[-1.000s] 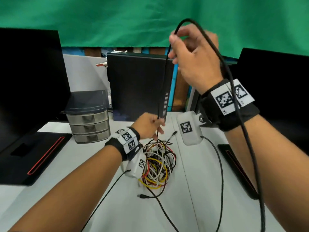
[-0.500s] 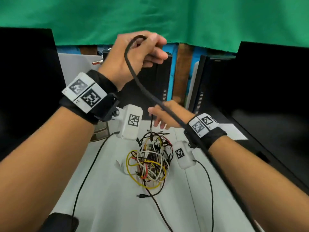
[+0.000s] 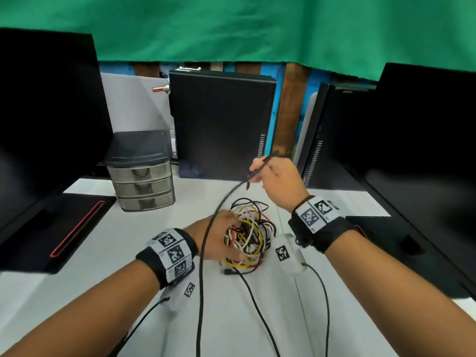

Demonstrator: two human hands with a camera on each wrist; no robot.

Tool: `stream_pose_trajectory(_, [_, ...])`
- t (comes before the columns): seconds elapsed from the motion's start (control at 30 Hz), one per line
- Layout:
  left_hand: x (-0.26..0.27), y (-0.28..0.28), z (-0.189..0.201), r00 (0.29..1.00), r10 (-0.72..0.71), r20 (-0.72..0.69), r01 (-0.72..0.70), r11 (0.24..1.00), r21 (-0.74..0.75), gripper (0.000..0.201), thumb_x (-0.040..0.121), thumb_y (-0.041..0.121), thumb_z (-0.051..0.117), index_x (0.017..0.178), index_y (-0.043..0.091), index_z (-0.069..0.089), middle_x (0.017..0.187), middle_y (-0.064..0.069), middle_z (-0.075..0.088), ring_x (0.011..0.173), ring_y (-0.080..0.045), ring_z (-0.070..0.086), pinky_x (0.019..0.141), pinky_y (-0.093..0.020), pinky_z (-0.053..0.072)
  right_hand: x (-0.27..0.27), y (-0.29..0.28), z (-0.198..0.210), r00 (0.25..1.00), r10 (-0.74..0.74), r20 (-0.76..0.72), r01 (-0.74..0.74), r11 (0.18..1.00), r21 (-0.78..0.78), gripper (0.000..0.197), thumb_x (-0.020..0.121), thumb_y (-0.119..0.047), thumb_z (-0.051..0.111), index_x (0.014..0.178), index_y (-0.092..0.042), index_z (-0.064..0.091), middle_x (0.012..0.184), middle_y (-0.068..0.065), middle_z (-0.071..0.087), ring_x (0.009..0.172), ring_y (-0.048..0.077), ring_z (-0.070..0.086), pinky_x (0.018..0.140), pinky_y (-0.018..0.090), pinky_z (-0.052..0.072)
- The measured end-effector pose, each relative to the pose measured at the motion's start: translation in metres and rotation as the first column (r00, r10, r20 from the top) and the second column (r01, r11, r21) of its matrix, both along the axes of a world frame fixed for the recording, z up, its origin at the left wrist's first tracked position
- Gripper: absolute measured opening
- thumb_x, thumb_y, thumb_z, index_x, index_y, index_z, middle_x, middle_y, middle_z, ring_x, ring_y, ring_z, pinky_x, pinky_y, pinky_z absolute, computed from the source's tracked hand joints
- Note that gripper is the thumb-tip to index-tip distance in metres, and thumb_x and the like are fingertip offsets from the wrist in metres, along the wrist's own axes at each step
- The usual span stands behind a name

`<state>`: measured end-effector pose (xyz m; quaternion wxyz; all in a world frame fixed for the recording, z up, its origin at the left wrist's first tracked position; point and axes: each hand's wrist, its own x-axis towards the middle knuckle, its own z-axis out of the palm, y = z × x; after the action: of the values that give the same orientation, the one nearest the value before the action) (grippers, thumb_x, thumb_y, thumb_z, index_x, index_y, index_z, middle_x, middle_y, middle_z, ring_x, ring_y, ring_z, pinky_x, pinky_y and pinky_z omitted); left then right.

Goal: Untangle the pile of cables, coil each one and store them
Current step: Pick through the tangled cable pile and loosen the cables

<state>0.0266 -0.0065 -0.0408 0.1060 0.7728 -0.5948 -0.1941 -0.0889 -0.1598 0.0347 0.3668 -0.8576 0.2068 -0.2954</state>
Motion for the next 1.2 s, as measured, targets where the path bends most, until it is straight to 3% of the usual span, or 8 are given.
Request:
stream_pose_trajectory(0.27, [0.015, -0.014, 0.009, 0.969, 0.233, 0.084, -0.231, 0.972, -0.034, 0.073, 0.062, 0.078, 0.071, 0.116, 0.030, 0.063, 0.118, 0.003, 0.060, 0.106, -0.023, 0.062, 0.092, -0.035, 0.051, -0.031, -0.029, 0.043, 0.987, -0.101, 0.126, 0.130, 0.960, -0.248, 0.018, 0.097, -0.021, 0.058, 0.084, -0.025, 0.069, 0.077, -0.006, 0.071, 0.078, 0.016, 0.069, 0.078, 0.037, 0.058])
stream_pose_trajectory(0.43, [0.032, -0.012, 0.009, 0.862, 0.472, 0.186, -0.464, 0.881, -0.086, 0.054, 0.082, 0.076, 0.055, 0.072, 0.023, 0.052, 0.087, 0.000, 0.065, 0.081, -0.021, 0.058, 0.063, -0.029, 0.040, -0.074, -0.084, 0.030, 0.768, -0.336, -0.545, 0.176, 0.929, -0.324, 0.019, 0.091, -0.010, 0.060, 0.092, -0.029, 0.066, 0.102, 0.006, 0.071, 0.094, 0.030, 0.068, 0.088, 0.043, 0.057])
stream_pose_trajectory(0.5, [0.039, -0.007, 0.010, 0.863, 0.461, 0.206, -0.453, 0.887, -0.086, 0.058, 0.081, 0.079, 0.051, 0.073, 0.022, 0.058, 0.078, 0.003, 0.063, 0.075, -0.017, 0.059, 0.057, -0.028, 0.037, -0.087, -0.098, 0.021, 0.722, -0.342, -0.601, 0.240, 0.939, -0.247, 0.022, 0.089, -0.010, 0.060, 0.096, -0.030, 0.061, 0.112, 0.008, 0.070, 0.095, 0.030, 0.068, 0.090, 0.045, 0.057])
stream_pose_trajectory(0.63, [0.043, -0.005, 0.012, 0.878, 0.368, 0.306, -0.324, 0.928, -0.186, 0.052, 0.078, 0.075, 0.058, 0.103, 0.030, 0.071, 0.099, 0.006, 0.069, 0.095, -0.019, 0.060, 0.073, -0.031, 0.048, -0.080, -0.070, 0.032, 0.891, -0.338, -0.304, 0.281, 0.935, -0.217, 0.012, 0.096, -0.032, 0.058, 0.086, -0.029, 0.065, 0.090, -0.001, 0.071, 0.086, 0.020, 0.069, 0.083, 0.043, 0.059])
stream_pose_trajectory(0.77, [0.042, -0.008, 0.011, 0.907, 0.213, 0.363, -0.228, 0.974, -0.003, 0.075, 0.067, 0.062, 0.077, 0.134, 0.038, 0.054, 0.135, 0.005, 0.057, 0.127, -0.024, 0.049, 0.104, -0.047, 0.044, -0.061, 0.021, 0.033, 0.906, 0.122, -0.406, -0.179, 0.978, -0.105, 0.023, 0.095, -0.045, 0.061, 0.102, -0.026, 0.072, 0.088, -0.010, 0.069, 0.079, 0.003, 0.065, 0.076, 0.027, 0.056])
stream_pose_trajectory(0.9, [0.044, -0.010, 0.001, 0.850, 0.171, 0.499, -0.186, 0.982, -0.019, 0.035, 0.081, 0.049, 0.063, 0.112, 0.033, 0.064, 0.118, 0.004, 0.064, 0.117, -0.024, 0.057, 0.097, -0.042, 0.046, -0.042, 0.065, -0.030, 0.674, 0.152, -0.723, -0.371, 0.916, -0.154, 0.035, 0.093, -0.050, 0.062, 0.119, -0.027, 0.066, 0.093, -0.009, 0.071, 0.094, 0.014, 0.065, 0.081, 0.026, 0.048])
stream_pose_trajectory(1.07, [0.053, -0.005, 0.007, 0.910, 0.192, 0.368, -0.195, 0.980, -0.029, 0.027, 0.084, 0.054, 0.059, 0.098, 0.035, 0.071, 0.100, 0.007, 0.072, 0.099, -0.023, 0.066, 0.086, -0.034, 0.053, -0.024, 0.057, -0.073, 0.678, -0.030, -0.735, -0.212, 0.949, -0.234, 0.037, 0.094, -0.046, 0.058, 0.123, -0.023, 0.062, 0.119, 0.006, 0.068, 0.113, 0.031, 0.061, 0.088, 0.033, 0.048])
stream_pose_trajectory(1.2, [0.065, 0.003, 0.018, 0.977, 0.205, 0.067, -0.206, 0.979, 0.013, 0.015, 0.084, 0.053, 0.069, 0.077, 0.040, 0.066, 0.088, 0.011, 0.070, 0.086, -0.016, 0.065, 0.081, -0.035, 0.056, -0.025, 0.032, -0.075, 0.698, 0.054, -0.714, -0.146, 0.987, -0.068, 0.015, 0.093, -0.037, 0.064, 0.093, -0.024, 0.072, 0.079, -0.011, 0.061, 0.086, 0.017, 0.063, 0.073, 0.024, 0.047])
